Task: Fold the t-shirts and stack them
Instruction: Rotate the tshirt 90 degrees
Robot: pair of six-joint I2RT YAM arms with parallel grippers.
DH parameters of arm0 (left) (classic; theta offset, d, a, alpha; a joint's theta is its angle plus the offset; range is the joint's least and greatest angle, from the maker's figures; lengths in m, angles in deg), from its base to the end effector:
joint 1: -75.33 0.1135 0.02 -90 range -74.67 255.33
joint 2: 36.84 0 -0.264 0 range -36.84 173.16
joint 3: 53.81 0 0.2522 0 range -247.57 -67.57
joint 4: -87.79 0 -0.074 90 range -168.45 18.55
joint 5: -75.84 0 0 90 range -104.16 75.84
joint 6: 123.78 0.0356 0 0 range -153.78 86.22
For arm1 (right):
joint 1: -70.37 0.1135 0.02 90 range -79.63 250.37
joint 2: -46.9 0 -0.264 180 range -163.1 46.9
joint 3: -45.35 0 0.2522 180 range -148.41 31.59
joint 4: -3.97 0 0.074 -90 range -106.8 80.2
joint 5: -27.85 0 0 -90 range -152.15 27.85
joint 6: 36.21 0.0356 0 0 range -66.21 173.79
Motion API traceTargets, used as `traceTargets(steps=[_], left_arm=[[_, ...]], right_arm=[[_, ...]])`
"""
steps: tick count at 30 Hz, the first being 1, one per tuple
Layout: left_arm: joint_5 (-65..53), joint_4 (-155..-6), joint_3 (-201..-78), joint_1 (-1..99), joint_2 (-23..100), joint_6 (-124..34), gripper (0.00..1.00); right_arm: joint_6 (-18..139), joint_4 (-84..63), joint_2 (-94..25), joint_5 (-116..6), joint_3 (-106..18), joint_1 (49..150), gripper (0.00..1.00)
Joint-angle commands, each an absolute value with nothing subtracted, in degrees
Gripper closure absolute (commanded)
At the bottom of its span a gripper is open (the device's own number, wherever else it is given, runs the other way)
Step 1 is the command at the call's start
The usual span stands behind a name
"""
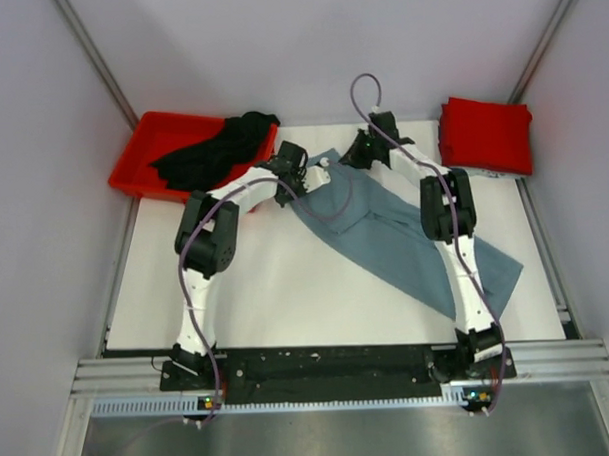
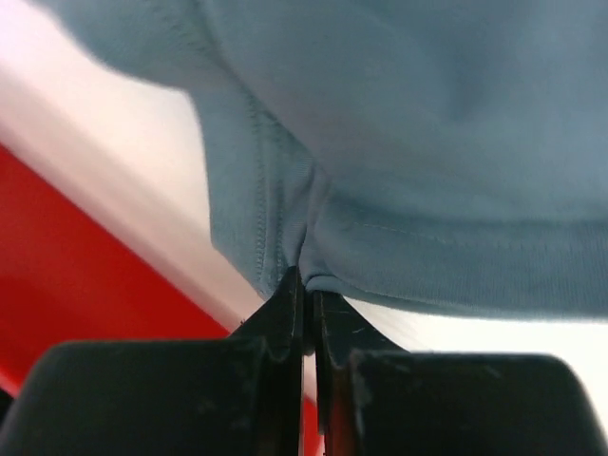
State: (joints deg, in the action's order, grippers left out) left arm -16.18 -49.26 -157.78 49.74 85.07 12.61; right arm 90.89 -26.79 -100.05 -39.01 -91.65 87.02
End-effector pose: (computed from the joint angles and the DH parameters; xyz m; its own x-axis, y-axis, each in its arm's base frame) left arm 0.4089 -0.1944 0.1642 -0.2422 0.9183 -0.3133 0.8576 0.3536 0.3735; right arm 0.5427 0.1769 0.1443 -0.8295 0.3309 -0.4500 -0.0608 0.7473 0.6617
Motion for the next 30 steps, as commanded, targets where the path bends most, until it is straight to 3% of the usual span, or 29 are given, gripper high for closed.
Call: traceTargets(steps=[1, 4, 7, 8, 10, 12, 15, 18, 24, 30], left_arm=[[-22.86, -49.89, -174.58, 49.92, 94.63, 9.11, 1.00], [-25.48, -48.14, -185.91, 49.92, 101.22, 8.23, 1.00], [-29.00, -48.74, -195.69, 50.01, 106.76, 9.71, 0.86], [-29.97, -49.44, -197.28, 49.93, 107.91, 10.07, 0.79], [-30.77, -50.41, -198.70, 49.92, 108.97, 10.34, 0.53], [-29.90, -49.63, -198.00, 49.92, 107.84, 9.64, 0.38], [-25.08, -49.27, -191.61, 49.92, 102.23, 9.02, 0.31], [-17.00, -47.88, -184.66, 49.31, 93.00, 8.93, 0.27], [4.18, -38.47, -170.78, 42.12, 75.34, 15.33, 0.26], [17.20, -34.07, -157.49, 27.01, 69.07, 19.74, 0.27]], right_arm=[[109.48, -21.67, -96.10, -49.12, -87.16, 82.77, 1.00], [117.04, -20.17, -95.48, -55.72, -85.83, 81.71, 1.00], [121.10, -16.31, -97.05, -56.26, -88.01, 81.36, 0.99], [121.37, -16.47, -97.93, -55.56, -90.11, 81.36, 0.91], [120.15, -16.74, -98.38, -53.63, -92.50, 81.10, 0.68], [115.77, -16.91, -95.50, -51.52, -92.16, 80.57, 0.53], [102.17, -21.90, -88.39, -51.86, -91.37, 80.04, 0.36], [87.93, -28.67, -78.64, -56.59, -86.73, 79.78, 0.01], [73.84, -37.20, -56.84, -60.83, -67.23, 74.78, 0.01], [75.49, -39.77, -38.90, -55.12, -43.24, 63.01, 0.01]])
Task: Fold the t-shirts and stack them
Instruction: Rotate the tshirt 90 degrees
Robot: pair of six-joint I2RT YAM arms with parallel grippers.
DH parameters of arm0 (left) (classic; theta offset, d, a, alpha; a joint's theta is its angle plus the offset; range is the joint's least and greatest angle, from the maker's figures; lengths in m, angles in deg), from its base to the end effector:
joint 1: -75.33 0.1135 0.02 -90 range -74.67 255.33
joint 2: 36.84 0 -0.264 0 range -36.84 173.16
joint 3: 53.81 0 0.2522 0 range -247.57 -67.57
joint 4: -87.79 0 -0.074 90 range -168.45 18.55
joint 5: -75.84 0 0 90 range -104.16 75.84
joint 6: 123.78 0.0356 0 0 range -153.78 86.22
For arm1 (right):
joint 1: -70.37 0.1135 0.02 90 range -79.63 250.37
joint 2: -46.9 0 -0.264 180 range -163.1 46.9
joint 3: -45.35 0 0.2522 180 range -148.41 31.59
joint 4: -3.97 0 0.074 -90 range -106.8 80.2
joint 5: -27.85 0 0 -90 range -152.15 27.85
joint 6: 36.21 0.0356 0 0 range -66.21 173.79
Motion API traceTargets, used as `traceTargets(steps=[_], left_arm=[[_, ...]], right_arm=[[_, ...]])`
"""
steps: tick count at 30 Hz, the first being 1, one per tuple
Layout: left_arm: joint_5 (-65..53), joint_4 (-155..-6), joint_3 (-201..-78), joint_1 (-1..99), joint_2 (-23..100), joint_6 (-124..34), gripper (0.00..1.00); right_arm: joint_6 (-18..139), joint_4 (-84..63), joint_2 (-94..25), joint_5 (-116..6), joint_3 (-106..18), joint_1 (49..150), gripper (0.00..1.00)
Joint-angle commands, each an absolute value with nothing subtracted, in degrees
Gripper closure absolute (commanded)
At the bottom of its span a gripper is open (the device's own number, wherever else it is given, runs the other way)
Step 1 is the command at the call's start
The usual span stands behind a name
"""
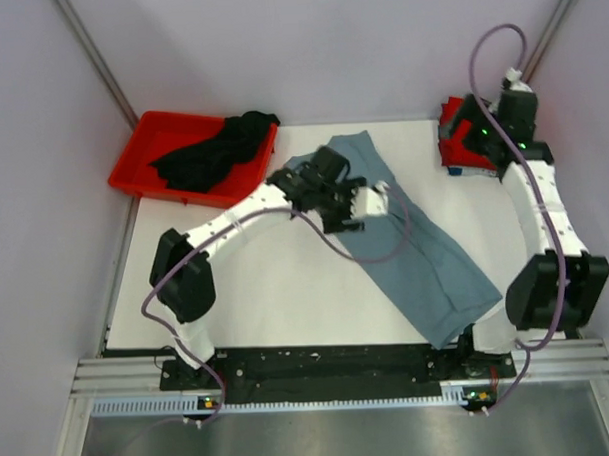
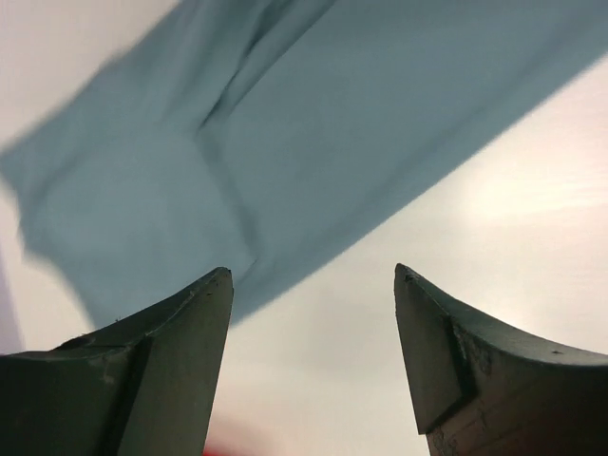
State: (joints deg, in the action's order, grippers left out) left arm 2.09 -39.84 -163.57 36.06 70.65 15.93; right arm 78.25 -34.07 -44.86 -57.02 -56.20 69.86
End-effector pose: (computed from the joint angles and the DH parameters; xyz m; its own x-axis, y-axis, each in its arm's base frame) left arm 0.3194 -0.2740 0.2923 0.1855 0.7943 -0.5785 0.9359 0.0367 0.3505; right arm 0.3731 -0.0001 0.3685 -0.4598 0.4165 -0.7843 0.1324 0.9055 0.4033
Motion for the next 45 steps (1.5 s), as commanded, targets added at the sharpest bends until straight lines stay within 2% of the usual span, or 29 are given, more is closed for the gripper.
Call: traceTargets(steps=[1, 8, 14, 16, 17, 18, 21, 22, 26, 31, 34, 37, 39, 42, 44, 45], left_arm=[[17.91, -34.07, -156.43, 24.81, 69.51, 19.48, 0.27], [15.64, -39.68, -157.47, 11.26, 77.67, 18.25, 0.25], [8.97, -45.31, -157.04, 8.62, 83.22, 17.81, 0.26], [5.90, -47.76, -154.68, 8.62, 83.22, 18.85, 0.30], [4.92, -48.39, -154.14, 8.70, 83.40, 19.04, 0.33], [4.22, -48.83, -153.36, 8.88, 83.40, 19.30, 0.44], [3.86, -48.14, -150.90, 9.40, 83.22, 20.18, 0.83], [3.77, -47.43, -150.10, 9.67, 82.96, 20.53, 1.00], [3.95, -44.79, -144.75, 12.73, 79.55, 22.02, 1.00], [4.03, -43.56, -138.41, 19.68, 73.48, 23.43, 1.00], [4.12, -42.77, -138.58, 21.45, 71.10, 22.91, 1.00], [4.73, -42.33, -140.68, 21.45, 69.25, 22.21, 0.80], [5.70, -40.84, -143.23, 22.76, 68.72, 20.72, 0.66], [7.20, -40.22, -146.75, 26.88, 68.20, 16.59, 0.59], [6.33, -41.44, -147.98, 31.18, 67.84, 13.25, 0.59], [5.01, -43.02, -148.16, 32.60, 67.67, 11.41, 0.57]], right_arm=[[75.76, -39.77, -36.70, -54.94, -39.98, 61.68, 0.01], [74.44, -41.78, -30.79, -59.60, -29.15, 56.05, 0.01], [74.09, -42.40, -30.88, -57.93, -26.15, 54.11, 0.02], [74.53, -42.40, -31.23, -56.44, -26.15, 54.11, 0.03], [74.53, -42.49, -31.49, -55.56, -26.06, 54.11, 0.03], [74.44, -42.49, -31.76, -54.86, -26.06, 54.20, 0.04], [73.57, -42.58, -32.29, -52.14, -25.54, 54.11, 0.09], [73.21, -42.67, -32.55, -51.00, -25.45, 54.20, 0.12], [72.16, -44.77, -35.27, -45.28, -27.47, 55.77, 0.23], [68.91, -47.58, -38.35, -46.23, -29.93, 63.77, 0.24], [68.38, -49.87, -39.75, -50.88, -31.07, 65.62, 0.24], [67.85, -51.19, -38.54, -54.40, -31.77, 67.02, 0.39], [65.75, -52.85, -35.73, -58.00, -32.21, 72.18, 0.40], [66.52, -57.15, -34.40, -60.30, -31.52, 80.19, 0.42], [70.64, -58.84, -34.22, -59.52, -29.24, 83.80, 0.48], [72.14, -58.75, -34.22, -58.47, -27.49, 85.65, 0.48]])
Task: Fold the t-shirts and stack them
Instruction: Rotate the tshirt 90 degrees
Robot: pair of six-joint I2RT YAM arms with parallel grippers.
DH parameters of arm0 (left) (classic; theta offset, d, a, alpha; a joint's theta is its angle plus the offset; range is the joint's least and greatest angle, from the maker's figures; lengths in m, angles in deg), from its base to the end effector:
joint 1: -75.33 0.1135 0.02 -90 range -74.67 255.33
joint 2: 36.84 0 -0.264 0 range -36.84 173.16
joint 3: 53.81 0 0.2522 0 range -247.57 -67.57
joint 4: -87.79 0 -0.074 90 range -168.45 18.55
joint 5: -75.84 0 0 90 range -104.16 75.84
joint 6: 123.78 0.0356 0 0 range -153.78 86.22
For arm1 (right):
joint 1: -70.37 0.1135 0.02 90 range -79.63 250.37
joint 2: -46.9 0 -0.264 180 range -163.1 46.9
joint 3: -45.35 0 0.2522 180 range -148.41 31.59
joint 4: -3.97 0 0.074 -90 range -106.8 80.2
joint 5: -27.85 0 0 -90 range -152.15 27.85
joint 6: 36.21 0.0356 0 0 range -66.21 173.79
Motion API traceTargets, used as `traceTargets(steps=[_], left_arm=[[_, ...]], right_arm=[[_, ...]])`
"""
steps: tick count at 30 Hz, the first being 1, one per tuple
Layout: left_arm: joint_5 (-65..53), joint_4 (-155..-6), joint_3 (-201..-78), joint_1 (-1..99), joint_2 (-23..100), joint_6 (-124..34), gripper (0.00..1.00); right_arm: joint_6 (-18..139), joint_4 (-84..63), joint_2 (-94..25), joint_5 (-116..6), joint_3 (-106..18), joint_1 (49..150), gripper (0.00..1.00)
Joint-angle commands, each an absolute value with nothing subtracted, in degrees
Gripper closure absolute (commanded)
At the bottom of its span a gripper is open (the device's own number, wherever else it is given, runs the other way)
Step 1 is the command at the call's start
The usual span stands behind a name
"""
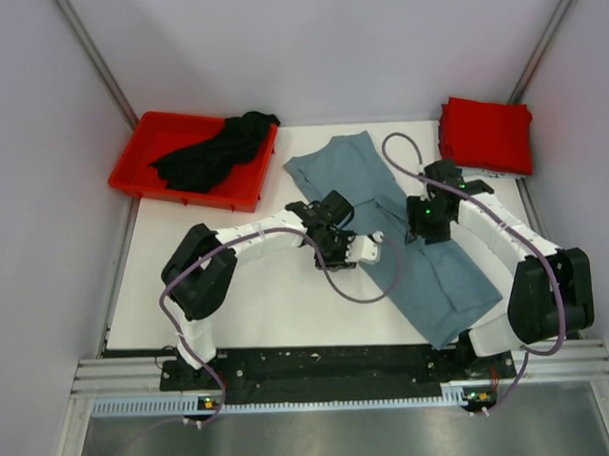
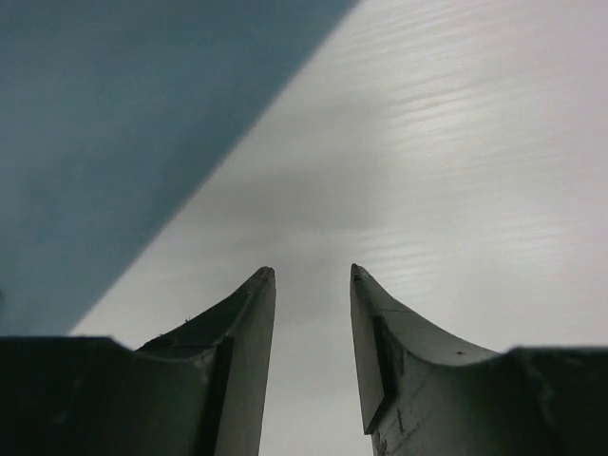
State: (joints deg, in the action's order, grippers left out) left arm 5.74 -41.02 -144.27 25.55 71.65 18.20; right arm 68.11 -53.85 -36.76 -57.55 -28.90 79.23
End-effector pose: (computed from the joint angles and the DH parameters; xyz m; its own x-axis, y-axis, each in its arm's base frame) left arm 0.2372 -0.2993 0.1853 0.2552 0.8454 -0.4692 0.9659 -0.2452 0.0835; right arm 0.2782 0.0463 0.2337 -0.9283 0.1048 -0.3567 0.0469 0.9848 0.1674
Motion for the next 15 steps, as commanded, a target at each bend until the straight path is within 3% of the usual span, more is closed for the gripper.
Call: traceTargets(steps=[1, 8, 15], left_arm=[[2.39, -45.03, -148.16, 34.09, 67.67, 9.65, 0.57], [-18.97, -55.24, -153.86, 40.16, 75.73, 8.48, 0.57], [-23.39, -58.32, -164.41, 44.39, 86.46, 17.87, 0.57]], right_arm=[[73.63, -58.58, -34.31, -58.28, -25.47, 87.75, 0.48], [83.04, -57.34, -33.96, -57.66, -18.17, 95.42, 0.44], [92.10, -58.93, -31.93, -57.75, -10.25, 95.42, 0.47]])
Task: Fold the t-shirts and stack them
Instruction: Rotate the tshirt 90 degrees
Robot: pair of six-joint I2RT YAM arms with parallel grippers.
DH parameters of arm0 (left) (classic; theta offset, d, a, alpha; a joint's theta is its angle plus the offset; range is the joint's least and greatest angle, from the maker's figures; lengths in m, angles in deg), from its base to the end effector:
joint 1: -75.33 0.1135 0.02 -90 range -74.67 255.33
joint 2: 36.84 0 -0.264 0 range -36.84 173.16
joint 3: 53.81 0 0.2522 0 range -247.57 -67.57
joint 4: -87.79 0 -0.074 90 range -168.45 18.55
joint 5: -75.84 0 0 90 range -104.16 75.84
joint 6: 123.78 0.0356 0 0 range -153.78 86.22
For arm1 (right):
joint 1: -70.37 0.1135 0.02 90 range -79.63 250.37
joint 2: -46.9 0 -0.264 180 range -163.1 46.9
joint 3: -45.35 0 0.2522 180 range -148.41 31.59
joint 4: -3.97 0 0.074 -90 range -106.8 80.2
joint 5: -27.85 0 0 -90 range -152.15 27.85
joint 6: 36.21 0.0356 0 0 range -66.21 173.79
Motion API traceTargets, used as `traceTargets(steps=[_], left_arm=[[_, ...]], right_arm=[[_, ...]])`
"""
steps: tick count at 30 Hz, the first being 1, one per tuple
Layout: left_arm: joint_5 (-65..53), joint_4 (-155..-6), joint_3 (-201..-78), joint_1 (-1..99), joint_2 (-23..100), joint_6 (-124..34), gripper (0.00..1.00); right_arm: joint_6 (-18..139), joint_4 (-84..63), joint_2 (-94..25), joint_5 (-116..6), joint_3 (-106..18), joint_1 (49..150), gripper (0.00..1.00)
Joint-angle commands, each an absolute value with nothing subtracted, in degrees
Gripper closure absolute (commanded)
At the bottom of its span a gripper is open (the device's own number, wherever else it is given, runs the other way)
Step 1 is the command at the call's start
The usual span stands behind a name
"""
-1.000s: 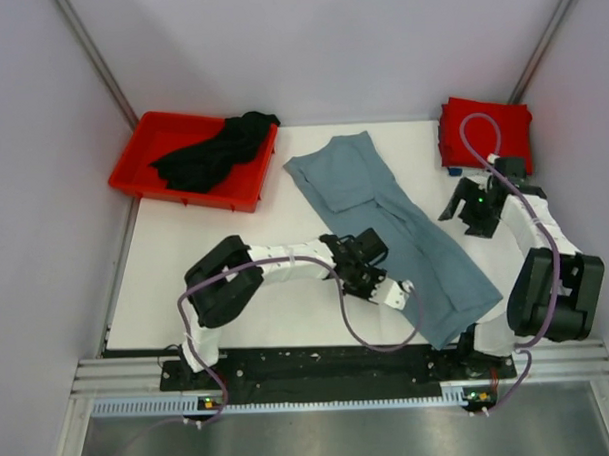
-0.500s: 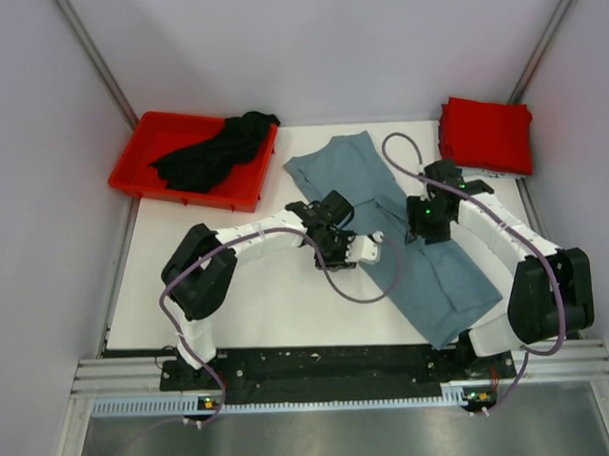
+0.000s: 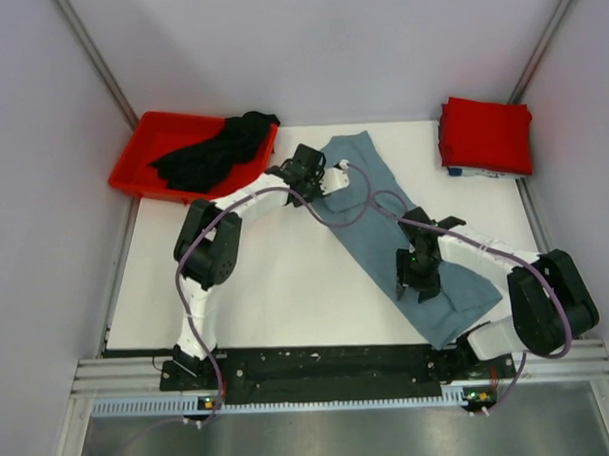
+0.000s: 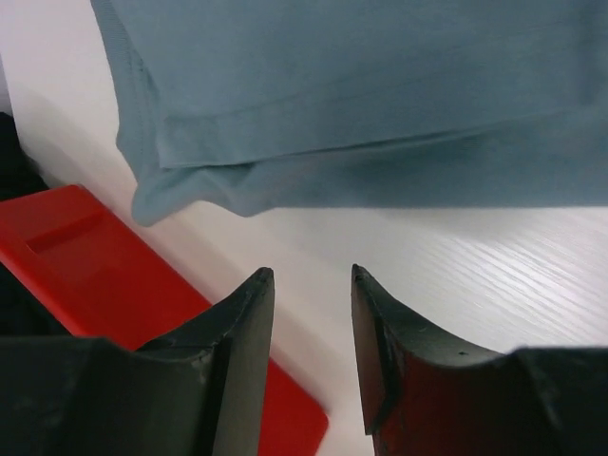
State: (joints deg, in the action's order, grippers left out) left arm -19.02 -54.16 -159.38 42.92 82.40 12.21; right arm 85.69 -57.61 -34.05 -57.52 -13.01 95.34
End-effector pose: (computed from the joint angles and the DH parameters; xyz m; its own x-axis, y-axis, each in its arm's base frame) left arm 0.3915 -0.2450 0.1983 -0.1082 0.9176 -0.3826 0.8169 0.3014 0.4918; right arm 0.2004 0.0965 0.1684 -0.9919 0.1191 -0.0438 0.1130 0.9861 0.1219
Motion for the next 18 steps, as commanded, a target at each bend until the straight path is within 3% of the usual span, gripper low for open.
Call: traceTargets(steps=[1, 2, 8, 18], left_arm=[[-23.74, -59.63, -165.12, 44.56, 87.95, 19.29, 0.57], [-24.26, -60.08, -166.08, 44.56, 89.27, 20.43, 0.57], [-28.57, -60.18, -176.27, 45.26, 98.94, 21.76, 0.59], [-31.73, -61.30, -195.17, 50.27, 111.08, 21.76, 0.62]], right_arm=[[92.19, -58.67, -32.37, -58.27, -9.37, 95.42, 0.48], [92.54, -58.23, -33.07, -58.11, -8.93, 95.42, 0.50], [94.56, -49.80, -37.82, -54.42, -7.52, 95.77, 0.86], [97.73, -41.00, -51.61, -46.34, -20.50, 105.52, 0.89]])
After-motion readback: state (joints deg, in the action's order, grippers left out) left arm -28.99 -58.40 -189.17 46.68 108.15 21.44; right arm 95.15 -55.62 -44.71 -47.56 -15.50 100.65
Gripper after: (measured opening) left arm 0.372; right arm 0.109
